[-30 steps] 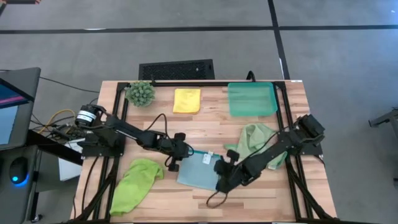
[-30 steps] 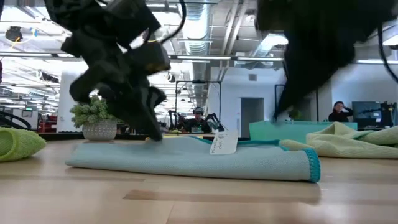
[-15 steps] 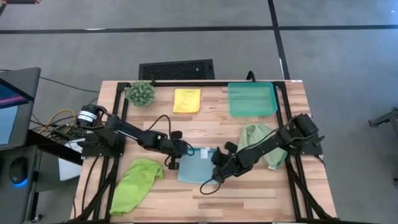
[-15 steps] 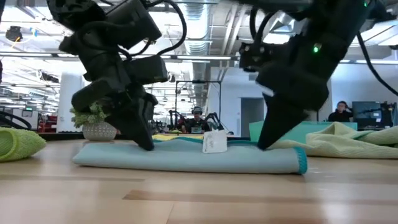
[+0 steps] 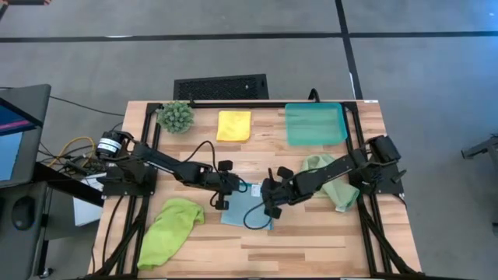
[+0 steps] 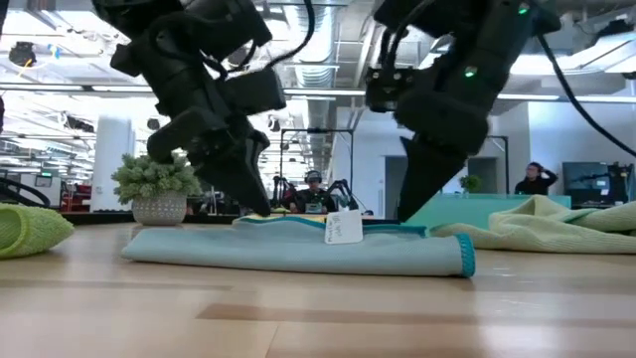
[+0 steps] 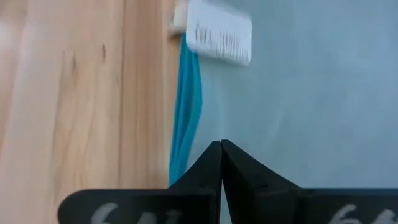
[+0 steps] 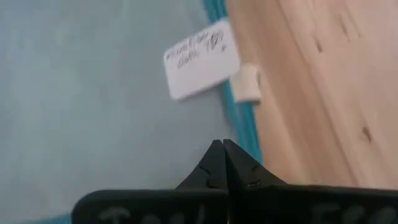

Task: Fold microfiber towels
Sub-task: Fold the blue microfiber cloth

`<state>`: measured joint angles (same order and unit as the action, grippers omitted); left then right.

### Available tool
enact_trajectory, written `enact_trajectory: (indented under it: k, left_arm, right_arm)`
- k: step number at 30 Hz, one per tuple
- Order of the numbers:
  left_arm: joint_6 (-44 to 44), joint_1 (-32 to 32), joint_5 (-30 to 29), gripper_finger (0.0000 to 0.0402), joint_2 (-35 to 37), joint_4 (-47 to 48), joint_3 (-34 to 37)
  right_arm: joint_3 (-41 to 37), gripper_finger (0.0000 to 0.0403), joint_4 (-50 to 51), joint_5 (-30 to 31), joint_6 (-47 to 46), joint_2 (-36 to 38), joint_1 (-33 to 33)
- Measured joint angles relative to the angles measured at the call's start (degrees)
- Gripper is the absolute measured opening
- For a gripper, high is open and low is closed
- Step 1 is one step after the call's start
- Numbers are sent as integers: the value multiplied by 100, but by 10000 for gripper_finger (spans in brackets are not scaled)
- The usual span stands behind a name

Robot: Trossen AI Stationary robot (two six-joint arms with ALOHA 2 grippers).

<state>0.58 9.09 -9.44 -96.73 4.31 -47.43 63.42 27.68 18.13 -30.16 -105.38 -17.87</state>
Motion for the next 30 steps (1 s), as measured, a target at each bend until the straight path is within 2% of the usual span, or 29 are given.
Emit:
enact_trajectory:
  k: [8,18,24,30]
  left_arm:
    - [-13,-168,-47,0,-313,-86,5]
    - [-11,-176,-45,0,-365,-95,1]
    - [-9,-176,-45,0,-365,-91,1]
    - [-11,-174,-45,0,-365,-85,1]
  right_arm:
    - [-370,1,-267,-540,125,2,312]
    - [-603,1,-423,-459,185,89,449]
    - [-623,1,-259,58,266,267,583]
    - [-762,1,-460,3,367,181,868]
